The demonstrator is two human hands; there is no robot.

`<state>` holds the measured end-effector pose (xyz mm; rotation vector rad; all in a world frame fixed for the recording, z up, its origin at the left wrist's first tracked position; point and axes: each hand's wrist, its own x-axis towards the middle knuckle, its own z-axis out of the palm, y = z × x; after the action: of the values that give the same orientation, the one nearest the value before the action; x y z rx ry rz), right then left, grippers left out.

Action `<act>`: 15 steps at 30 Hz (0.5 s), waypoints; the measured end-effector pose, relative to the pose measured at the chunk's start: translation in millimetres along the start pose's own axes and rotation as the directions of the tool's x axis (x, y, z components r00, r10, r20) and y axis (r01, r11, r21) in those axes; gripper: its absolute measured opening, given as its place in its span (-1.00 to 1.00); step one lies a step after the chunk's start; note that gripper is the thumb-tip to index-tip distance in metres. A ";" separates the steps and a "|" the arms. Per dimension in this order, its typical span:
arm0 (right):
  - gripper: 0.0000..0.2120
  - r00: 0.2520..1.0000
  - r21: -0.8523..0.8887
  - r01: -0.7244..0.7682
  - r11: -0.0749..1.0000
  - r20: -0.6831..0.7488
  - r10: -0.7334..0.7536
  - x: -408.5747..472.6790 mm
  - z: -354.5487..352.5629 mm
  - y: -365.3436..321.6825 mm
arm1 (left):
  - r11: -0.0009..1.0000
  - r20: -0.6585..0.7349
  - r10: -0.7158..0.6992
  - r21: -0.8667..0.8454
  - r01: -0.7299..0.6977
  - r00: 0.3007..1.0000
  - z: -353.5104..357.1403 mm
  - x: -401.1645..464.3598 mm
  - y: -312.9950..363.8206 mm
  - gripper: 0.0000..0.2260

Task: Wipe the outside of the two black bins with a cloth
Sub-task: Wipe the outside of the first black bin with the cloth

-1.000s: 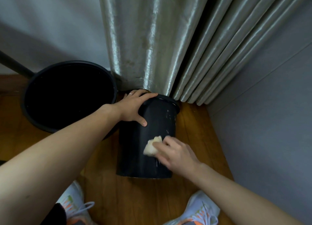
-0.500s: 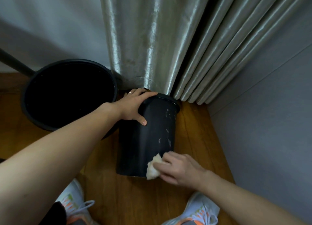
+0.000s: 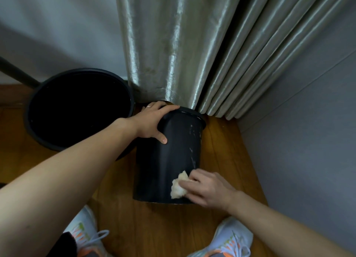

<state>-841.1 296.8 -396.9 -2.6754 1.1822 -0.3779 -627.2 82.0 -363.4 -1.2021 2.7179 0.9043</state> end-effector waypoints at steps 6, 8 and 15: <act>-0.75 0.923 0.028 -0.332 0.943 -0.196 0.331 27.2 -9.1 16.4 | 1.000 0.011 -0.019 -0.025 0.019 1.000 -3.2 -3.6 -0.5 0.08; -0.75 0.953 0.006 -0.261 0.965 -0.158 0.259 22.3 -6.1 12.0 | 1.000 0.013 -0.018 -0.024 0.019 1.000 -4.3 -4.0 0.7 0.08; -0.78 0.996 -0.028 0.059 0.998 0.061 -0.057 -0.3 2.7 -8.5 | 0.999 0.024 -0.019 -0.032 0.019 1.000 -6.2 -3.9 0.8 0.07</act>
<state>-834.5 302.8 -397.2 -2.7311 1.1033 -0.2886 -623.8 81.8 -356.9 -1.2130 2.6791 0.9580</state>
